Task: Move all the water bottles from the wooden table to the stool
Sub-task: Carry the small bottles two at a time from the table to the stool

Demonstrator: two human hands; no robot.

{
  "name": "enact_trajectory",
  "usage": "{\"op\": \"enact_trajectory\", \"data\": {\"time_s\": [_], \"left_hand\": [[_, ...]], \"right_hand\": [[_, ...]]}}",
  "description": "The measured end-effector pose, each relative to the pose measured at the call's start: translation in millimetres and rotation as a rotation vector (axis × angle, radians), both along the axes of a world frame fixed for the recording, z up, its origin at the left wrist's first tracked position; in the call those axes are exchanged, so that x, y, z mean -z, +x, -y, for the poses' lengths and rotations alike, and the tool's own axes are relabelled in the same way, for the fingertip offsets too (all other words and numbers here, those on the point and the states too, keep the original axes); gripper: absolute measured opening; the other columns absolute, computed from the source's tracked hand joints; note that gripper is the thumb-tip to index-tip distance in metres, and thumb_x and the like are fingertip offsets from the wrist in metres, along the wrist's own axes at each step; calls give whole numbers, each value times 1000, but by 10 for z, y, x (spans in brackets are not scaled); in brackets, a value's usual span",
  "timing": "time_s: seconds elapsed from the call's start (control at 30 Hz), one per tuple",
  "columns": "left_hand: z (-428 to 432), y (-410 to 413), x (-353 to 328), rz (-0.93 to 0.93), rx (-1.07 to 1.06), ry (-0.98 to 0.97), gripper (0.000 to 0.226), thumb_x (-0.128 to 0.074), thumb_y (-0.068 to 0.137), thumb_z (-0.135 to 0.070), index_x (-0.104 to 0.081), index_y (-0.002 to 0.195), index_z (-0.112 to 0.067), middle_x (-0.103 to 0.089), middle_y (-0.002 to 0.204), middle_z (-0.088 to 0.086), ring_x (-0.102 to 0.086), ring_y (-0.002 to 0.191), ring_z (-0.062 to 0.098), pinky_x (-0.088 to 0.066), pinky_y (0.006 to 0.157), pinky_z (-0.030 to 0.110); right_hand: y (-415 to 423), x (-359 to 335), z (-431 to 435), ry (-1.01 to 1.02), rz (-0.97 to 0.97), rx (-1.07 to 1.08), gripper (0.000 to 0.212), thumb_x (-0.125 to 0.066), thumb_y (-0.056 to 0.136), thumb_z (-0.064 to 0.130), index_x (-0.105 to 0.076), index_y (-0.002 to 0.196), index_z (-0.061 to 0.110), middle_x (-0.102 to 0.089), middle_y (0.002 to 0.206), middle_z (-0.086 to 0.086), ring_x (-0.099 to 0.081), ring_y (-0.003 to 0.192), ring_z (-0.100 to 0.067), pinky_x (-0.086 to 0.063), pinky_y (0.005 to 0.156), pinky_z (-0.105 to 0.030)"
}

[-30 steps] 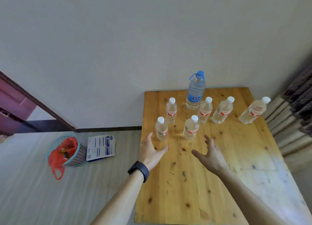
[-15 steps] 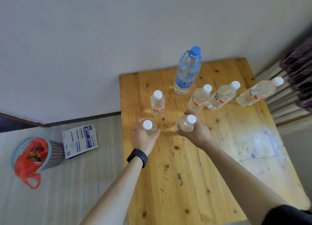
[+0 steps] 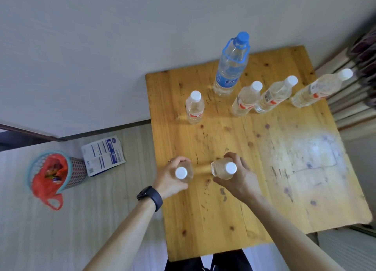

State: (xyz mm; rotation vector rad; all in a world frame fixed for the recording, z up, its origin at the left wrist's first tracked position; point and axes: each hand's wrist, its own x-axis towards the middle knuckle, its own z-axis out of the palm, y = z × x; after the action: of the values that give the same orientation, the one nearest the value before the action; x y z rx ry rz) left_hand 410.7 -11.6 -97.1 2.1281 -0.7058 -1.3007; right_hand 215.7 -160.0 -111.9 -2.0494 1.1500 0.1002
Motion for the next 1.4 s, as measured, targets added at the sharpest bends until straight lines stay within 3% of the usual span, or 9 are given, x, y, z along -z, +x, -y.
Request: {"op": "enact_trajectory", "data": {"time_s": [0.23,0.37,0.5,0.63,0.77,0.9,1.03,1.13,1.4], "left_hand": [[-433,-408,63,-20,-28,-16,87,-76,63,-6,-38,124,-55,-49,129,-29,-64,93,5,-60,64,37],[-580,-644,55,64,-188,-98,93,-90,65,-28,-30,130,-58,-38,132,-37,-44,116,-16,-42,81,2],[-536,-822,111,132,-315,-141,88,-88,66,-48,-38,138,-40,-44,135,-25,-46,120,-6,-43,95,16],[-447,-798,131,203,-312,-122,55,-86,69,-43,-50,111,-46,-64,107,-17,-63,98,7,-57,81,37],[-398,-646,111,257,-161,-68,45,-82,68,-42,-45,92,-50,-64,95,-15,-63,82,9,-57,67,33],[-391,-661,76,377,82,-12,48,-70,63,-62,-37,96,-50,-65,94,-12,-63,84,18,-55,67,36],[-366,-942,-50,410,297,-52,50,-74,71,-57,-46,107,-38,-66,95,-9,-61,83,20,-45,63,27],[-286,-1347,-145,381,469,-117,53,-74,70,-57,-49,111,-35,-66,100,-6,-62,87,23,-46,66,28],[-128,-2996,-384,377,985,-378,57,-72,70,-60,-49,114,-33,-70,97,-4,-65,90,24,-41,64,28]], "right_hand": [[-330,96,-630,54,56,63,82,-88,65,47,-35,128,38,-49,127,10,-64,96,-22,-54,73,-37],[-315,59,-654,61,88,74,100,-86,64,55,-27,143,42,-34,149,16,-55,109,-8,-54,81,-35],[-319,38,-659,108,109,70,90,-85,66,53,-32,138,44,-50,132,21,-57,104,-7,-47,78,-26],[-332,78,-697,103,79,107,71,-82,69,44,-37,124,39,-60,110,17,-63,91,-16,-48,69,-27],[-290,33,-747,92,70,172,67,-78,69,41,-37,121,38,-64,106,12,-62,81,-15,-48,61,-26],[-503,-75,-969,134,102,378,58,-77,69,43,-41,114,40,-65,92,11,-65,73,-15,-58,56,-40],[-1084,-246,-1290,124,112,550,61,-77,65,50,-42,114,44,-69,85,11,-68,69,-12,-57,59,-34],[-1581,-399,-1583,82,99,727,58,-74,63,55,-45,112,43,-68,80,11,-66,71,-11,-50,56,-27],[-3031,-766,-2394,-70,80,1207,54,-79,65,53,-46,106,39,-69,84,4,-64,78,-25,-54,68,-34]]}}
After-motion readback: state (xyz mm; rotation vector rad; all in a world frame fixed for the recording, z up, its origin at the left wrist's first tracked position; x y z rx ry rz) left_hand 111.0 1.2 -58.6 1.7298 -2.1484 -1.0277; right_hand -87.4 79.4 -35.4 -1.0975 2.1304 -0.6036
